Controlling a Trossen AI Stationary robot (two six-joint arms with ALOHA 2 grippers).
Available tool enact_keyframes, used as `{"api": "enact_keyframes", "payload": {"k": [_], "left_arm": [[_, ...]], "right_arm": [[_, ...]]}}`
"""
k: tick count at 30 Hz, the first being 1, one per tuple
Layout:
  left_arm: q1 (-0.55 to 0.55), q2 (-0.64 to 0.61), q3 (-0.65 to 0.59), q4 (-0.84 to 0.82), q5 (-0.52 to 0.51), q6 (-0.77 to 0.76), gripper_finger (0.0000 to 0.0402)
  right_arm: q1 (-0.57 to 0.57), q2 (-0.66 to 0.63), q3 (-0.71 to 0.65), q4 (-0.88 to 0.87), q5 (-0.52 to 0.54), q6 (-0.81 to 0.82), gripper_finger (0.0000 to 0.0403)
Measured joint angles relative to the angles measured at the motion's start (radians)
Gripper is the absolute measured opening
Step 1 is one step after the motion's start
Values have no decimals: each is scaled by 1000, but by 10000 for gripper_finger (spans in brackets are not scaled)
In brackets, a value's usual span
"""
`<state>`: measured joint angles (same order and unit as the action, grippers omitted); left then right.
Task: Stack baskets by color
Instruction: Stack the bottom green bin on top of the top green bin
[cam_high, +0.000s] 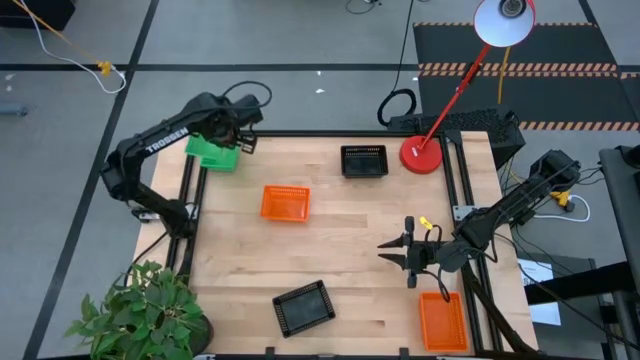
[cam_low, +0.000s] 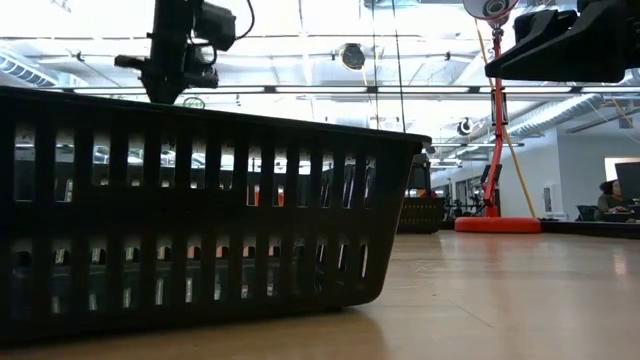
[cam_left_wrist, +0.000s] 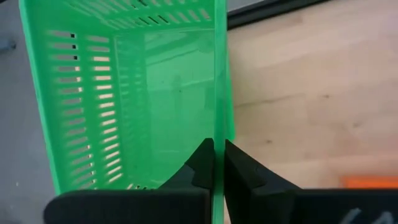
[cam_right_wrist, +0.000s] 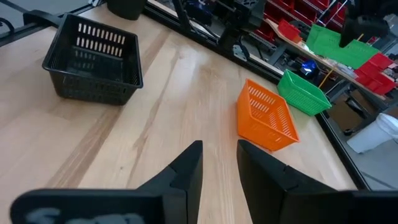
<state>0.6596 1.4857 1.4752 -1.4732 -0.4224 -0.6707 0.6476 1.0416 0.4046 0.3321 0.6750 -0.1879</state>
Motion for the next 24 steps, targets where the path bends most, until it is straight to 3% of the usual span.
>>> {"api": "enact_keyframes", "payload": {"k": [10, 24], "left_arm": [[94, 1, -161, 255, 26, 86, 16], [130, 1, -372, 439, -4, 67, 17]], "right_arm": [[0, 0, 0, -3, 0, -8, 96], [0, 0, -24, -37, 1, 0, 96]]}}
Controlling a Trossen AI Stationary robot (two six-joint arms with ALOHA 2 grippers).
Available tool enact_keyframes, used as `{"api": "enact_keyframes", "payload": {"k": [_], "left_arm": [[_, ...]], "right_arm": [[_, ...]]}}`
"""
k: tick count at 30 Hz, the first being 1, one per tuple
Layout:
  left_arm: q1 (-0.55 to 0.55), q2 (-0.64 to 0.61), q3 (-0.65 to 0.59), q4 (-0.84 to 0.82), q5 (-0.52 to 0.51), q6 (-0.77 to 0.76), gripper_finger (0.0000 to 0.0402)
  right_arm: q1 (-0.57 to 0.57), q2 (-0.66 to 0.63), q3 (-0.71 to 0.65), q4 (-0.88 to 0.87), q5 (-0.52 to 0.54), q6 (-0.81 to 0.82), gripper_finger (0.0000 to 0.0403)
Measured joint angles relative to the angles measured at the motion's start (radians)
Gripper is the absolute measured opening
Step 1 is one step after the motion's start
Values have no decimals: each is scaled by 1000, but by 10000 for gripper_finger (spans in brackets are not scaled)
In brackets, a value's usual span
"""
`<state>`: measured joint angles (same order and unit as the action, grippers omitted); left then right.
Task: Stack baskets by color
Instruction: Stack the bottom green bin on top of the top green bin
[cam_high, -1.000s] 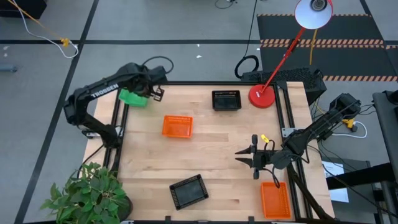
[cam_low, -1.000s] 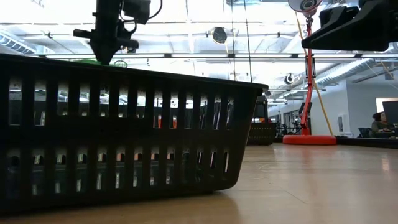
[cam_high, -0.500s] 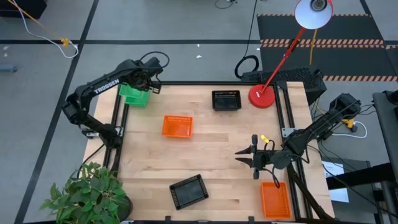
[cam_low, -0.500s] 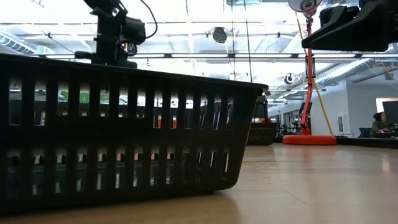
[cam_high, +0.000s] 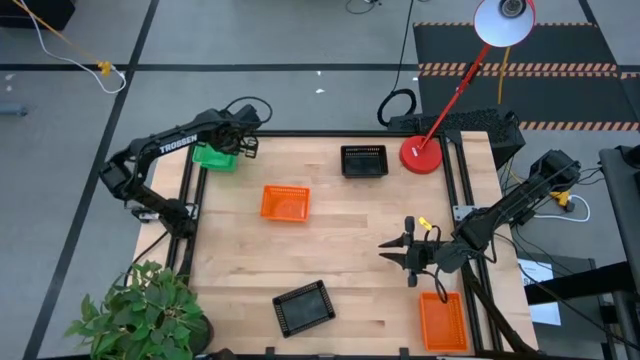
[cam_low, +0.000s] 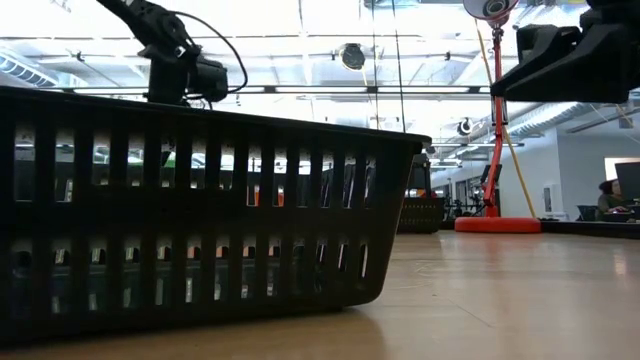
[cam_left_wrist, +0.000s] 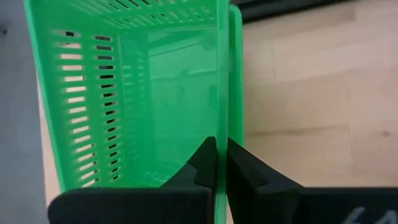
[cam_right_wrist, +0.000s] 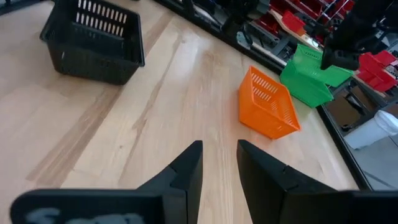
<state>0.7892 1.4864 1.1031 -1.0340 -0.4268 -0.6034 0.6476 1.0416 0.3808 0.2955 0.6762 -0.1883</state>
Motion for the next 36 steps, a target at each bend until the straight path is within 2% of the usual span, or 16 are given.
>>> {"api": "enact_keyframes", "payload": {"k": [7, 23, 30, 33, 36], "left_arm": [[21, 0, -28, 49, -1, 23, 17], [30, 0, -28, 64, 5, 19, 17], [29, 51, -29, 71, 8, 20, 18], [29, 80, -29, 71, 9, 23, 29], [29, 99, -29, 81, 1, 20, 59]], "right_arm": [[0, 0, -33, 92, 1, -16, 96], [0, 0, -33, 95, 2, -18, 96], [0, 0, -33, 95, 1, -16, 96], [0, 0, -33, 95, 1, -15, 96], [0, 0, -33, 95, 0, -15, 96]]}}
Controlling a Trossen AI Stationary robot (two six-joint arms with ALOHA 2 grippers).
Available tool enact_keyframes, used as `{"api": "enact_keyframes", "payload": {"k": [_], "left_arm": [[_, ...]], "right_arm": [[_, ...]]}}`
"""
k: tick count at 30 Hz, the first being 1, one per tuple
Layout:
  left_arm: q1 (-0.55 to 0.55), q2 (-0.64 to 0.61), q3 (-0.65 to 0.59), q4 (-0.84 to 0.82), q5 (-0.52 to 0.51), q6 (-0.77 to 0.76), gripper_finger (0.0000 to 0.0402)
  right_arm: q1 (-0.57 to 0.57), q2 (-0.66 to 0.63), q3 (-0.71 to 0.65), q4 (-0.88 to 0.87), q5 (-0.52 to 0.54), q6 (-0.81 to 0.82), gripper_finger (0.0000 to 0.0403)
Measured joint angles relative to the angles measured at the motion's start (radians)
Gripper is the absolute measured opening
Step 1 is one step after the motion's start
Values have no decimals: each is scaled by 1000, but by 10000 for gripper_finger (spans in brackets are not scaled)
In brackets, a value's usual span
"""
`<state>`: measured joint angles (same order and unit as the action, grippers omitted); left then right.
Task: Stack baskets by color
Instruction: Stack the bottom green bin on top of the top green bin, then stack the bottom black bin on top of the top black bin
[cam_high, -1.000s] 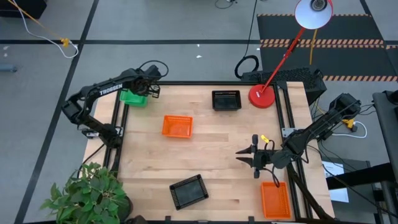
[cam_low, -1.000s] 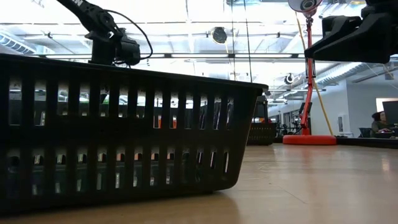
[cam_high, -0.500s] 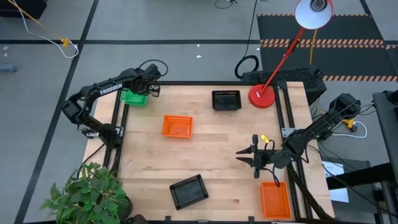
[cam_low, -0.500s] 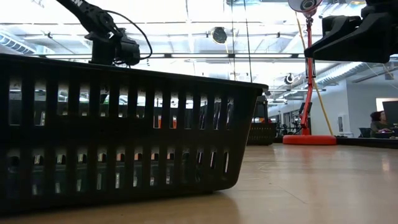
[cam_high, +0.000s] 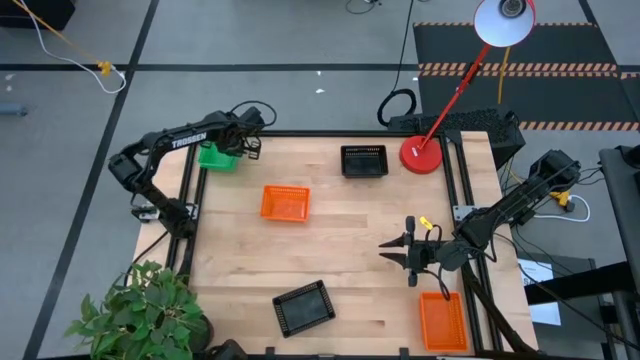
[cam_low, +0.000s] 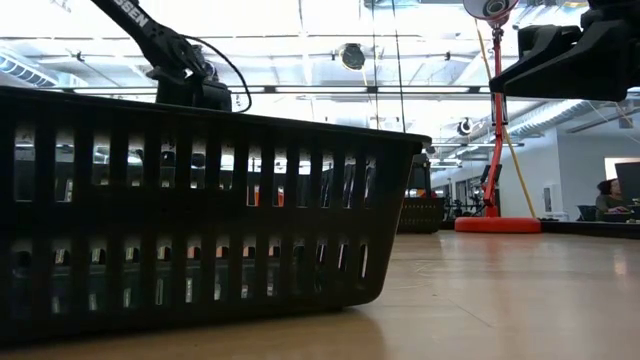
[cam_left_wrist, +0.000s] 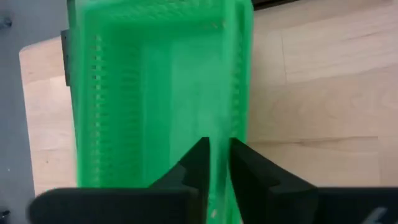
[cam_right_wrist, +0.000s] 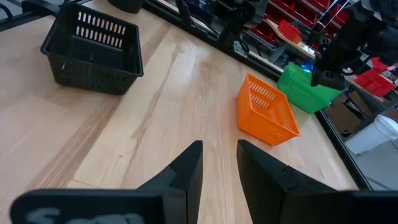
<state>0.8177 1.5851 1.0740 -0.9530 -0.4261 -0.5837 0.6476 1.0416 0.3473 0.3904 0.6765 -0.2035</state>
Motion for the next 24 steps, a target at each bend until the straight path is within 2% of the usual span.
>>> {"api": "enact_keyframes", "payload": {"k": [6, 11, 18, 24], "left_arm": [[-2, -5, 0, 20, -5, 0, 135], [-23, -41, 0, 7, -5, 0, 177], [-152, -184, 0, 13, -4, 4, 184], [-386, -308, 0, 58, -15, 15, 184]], "right_arm": [[0, 0, 0, 0, 0, -1, 96], [0, 0, 0, 0, -1, 0, 96], [0, 0, 0, 20, -1, 18, 96], [0, 0, 0, 78, 0, 27, 96]]}}
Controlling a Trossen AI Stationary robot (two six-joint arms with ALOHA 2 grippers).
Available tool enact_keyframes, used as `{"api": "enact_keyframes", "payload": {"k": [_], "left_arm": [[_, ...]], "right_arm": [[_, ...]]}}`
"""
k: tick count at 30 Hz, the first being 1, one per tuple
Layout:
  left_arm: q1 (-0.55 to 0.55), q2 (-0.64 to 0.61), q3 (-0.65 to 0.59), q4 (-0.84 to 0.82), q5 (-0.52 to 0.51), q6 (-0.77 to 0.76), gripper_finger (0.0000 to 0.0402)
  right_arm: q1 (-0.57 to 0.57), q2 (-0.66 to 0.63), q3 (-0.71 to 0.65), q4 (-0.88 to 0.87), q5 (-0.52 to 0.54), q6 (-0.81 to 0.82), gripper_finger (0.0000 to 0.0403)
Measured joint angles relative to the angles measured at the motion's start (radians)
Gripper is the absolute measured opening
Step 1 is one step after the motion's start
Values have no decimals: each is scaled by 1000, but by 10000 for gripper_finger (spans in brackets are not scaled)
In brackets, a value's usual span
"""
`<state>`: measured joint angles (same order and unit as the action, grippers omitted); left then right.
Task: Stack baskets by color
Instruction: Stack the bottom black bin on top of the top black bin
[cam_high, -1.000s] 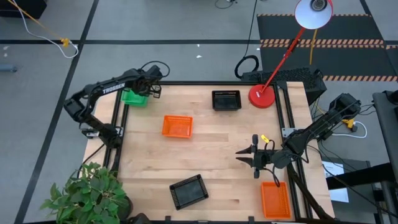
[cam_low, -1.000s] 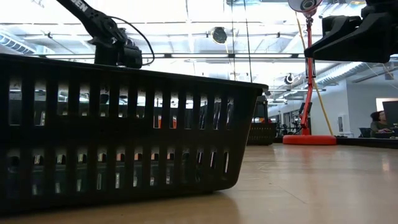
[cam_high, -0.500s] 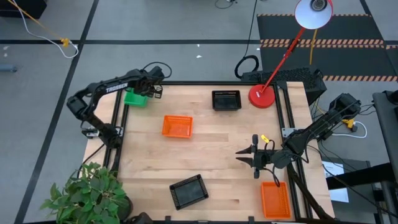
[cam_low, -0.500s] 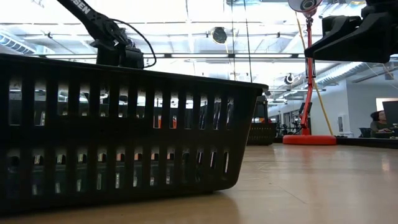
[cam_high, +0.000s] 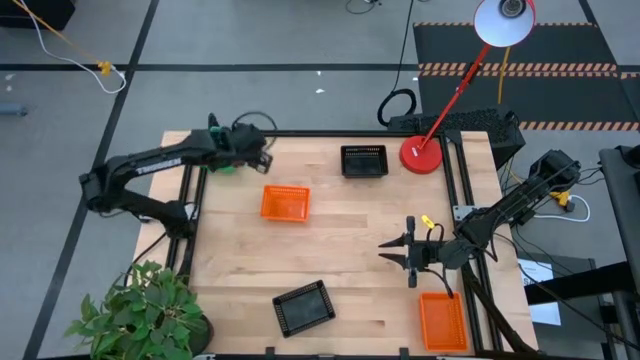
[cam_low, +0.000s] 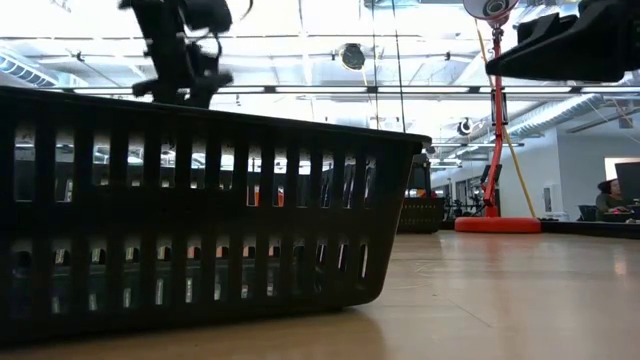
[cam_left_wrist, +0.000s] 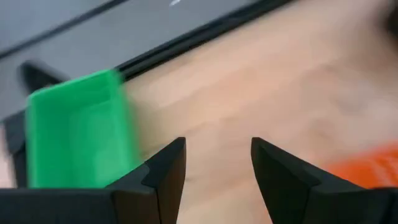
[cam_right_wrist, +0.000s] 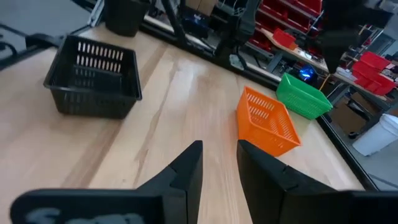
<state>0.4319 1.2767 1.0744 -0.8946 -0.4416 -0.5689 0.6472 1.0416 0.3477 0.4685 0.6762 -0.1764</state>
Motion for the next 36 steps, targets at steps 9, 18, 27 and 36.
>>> {"api": "enact_keyframes", "payload": {"k": [9, 18, 27, 36], "left_arm": [[-377, -15, 0, 128, -30, 112, 184], [-661, 30, -2, 263, -106, 187, 184], [-856, 161, -1, 495, -102, 206, 184], [-967, 340, 0, 656, -47, 117, 184]], "right_arm": [[-28, 0, 0, 58, 1, 83, 96], [-40, 0, 1, 84, 0, 142, 96], [-39, 0, 1, 81, -1, 325, 96], [-37, 0, 27, 72, -125, 485, 96]]}}
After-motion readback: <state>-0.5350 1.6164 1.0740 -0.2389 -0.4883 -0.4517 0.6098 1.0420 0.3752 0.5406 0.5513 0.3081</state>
